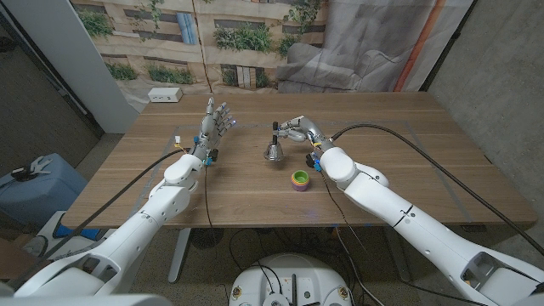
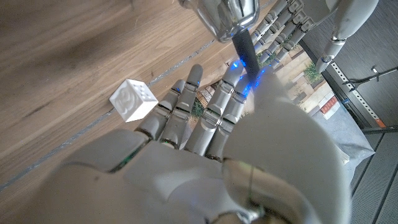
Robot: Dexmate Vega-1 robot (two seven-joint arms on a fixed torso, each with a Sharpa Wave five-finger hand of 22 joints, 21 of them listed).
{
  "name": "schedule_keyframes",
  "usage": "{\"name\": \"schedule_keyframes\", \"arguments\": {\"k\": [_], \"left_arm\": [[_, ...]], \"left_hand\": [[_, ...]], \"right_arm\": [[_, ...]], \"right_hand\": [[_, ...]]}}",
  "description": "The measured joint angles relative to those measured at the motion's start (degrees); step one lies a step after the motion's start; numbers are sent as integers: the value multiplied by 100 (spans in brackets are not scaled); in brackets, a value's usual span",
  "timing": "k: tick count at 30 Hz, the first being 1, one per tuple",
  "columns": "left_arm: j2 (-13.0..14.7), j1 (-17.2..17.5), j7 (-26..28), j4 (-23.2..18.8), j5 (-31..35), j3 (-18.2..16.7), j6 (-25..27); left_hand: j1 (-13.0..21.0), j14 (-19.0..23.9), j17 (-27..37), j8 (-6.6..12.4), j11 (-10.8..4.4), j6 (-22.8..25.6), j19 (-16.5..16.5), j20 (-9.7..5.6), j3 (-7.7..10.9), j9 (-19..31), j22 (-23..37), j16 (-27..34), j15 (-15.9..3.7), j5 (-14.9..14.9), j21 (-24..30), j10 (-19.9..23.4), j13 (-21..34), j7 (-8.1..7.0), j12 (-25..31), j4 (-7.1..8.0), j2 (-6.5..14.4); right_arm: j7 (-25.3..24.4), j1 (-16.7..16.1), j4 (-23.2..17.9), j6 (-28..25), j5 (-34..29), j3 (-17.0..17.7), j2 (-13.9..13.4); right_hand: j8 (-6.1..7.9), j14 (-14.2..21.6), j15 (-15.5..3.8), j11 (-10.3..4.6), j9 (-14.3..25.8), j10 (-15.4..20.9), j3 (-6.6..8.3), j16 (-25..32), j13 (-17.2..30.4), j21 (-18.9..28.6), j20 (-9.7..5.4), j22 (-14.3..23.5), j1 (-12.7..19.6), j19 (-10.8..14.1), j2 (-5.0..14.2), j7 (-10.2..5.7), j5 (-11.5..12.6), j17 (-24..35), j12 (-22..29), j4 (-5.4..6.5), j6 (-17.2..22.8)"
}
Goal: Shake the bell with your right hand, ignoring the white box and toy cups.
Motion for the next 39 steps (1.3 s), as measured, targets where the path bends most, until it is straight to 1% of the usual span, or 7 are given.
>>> {"name": "schedule_keyframes", "arguments": {"k": [18, 24, 26, 30, 32, 33, 39], "left_arm": [[0, 0, 0, -1, 0, -2, 0], [0, 0, 0, -1, 0, -2, 0], [0, 0, 0, -1, 0, -2, 0], [0, 0, 0, -1, 0, -2, 0], [1, 0, 1, -1, 0, -1, 0], [1, 0, 0, -1, 0, -1, 0], [2, 0, 0, 0, -2, -1, 0]], "left_hand": [[0, 0, 0, 0, 0, 0, 0, 0, 0, 0, 0, 0, 0, 0, 0, 0, 0, 0, 0, 0, 0], [0, 0, 0, 0, 0, 0, 0, 0, 0, 0, 0, 0, 0, 0, 0, 0, 0, 0, 0, 0, 0], [0, 0, 0, 0, 0, 0, 0, 0, 0, 0, 0, 0, 0, 0, 0, 0, 0, 0, 0, 0, 0], [0, 0, 0, 0, 0, 0, 0, 0, 0, 0, 0, 0, 0, 0, 0, 0, 0, 0, 0, 0, 0], [0, 0, 0, 0, 0, 0, 0, 0, 0, 0, 0, 0, 0, 0, 0, 0, 0, 0, 0, 0, 0], [0, 0, 0, 0, 0, 0, 0, 0, 0, 0, 0, 0, 0, 0, 0, 0, 0, 0, 0, 0, 0], [0, 0, 0, 0, 0, 0, 0, 0, 0, 0, 0, 0, 0, 0, 0, 0, 0, 0, 0, 0, 0]], "right_arm": [[-157, 23, -105, -67, 101, -160, -119], [-325, 21, -81, 33, -56, -223, -107], [-395, 12, -24, 84, -125, -260, -78], [-561, 2, 46, 216, -288, -302, -31], [-617, -2, 104, 260, -347, -327, 6], [-652, -5, 133, 290, -388, -337, 22], [-915, -12, 344, 564, -658, -406, 135]], "right_hand": [[-4, 0, 0, 0, -13, -1, -17, 0, 25, 0, 0, 0, -30, 1, 30, 23, 0, 16, 0, -18, 21], [-5, 0, 0, 0, -16, 0, -4, 0, 14, 0, 21, 0, -26, -22, 30, 23, 0, 37, 0, -99, 20], [-11, 0, 0, 0, -19, 0, -10, 0, 7, 0, 19, 0, 13, -61, 67, 23, 0, 43, 0, -106, 20], [-11, 0, 0, 0, -28, -1, 15, 0, 19, 0, 19, 0, 79, -60, 44, 23, 0, 43, 0, -130, 20], [-11, 0, 0, 0, -29, -1, 7, 0, 24, 0, 19, -12, 81, -60, 44, 22, 0, 52, 0, -170, 20], [-11, 0, 0, 0, -28, -1, 14, 21, 24, 0, 19, -13, 168, -60, 33, 20, 0, 66, 0, -177, 19], [-11, 0, 0, 0, -28, -1, 14, 40, 24, 0, 19, -13, 200, -60, 15, -23, 0, 70, 0, -177, 20]]}}
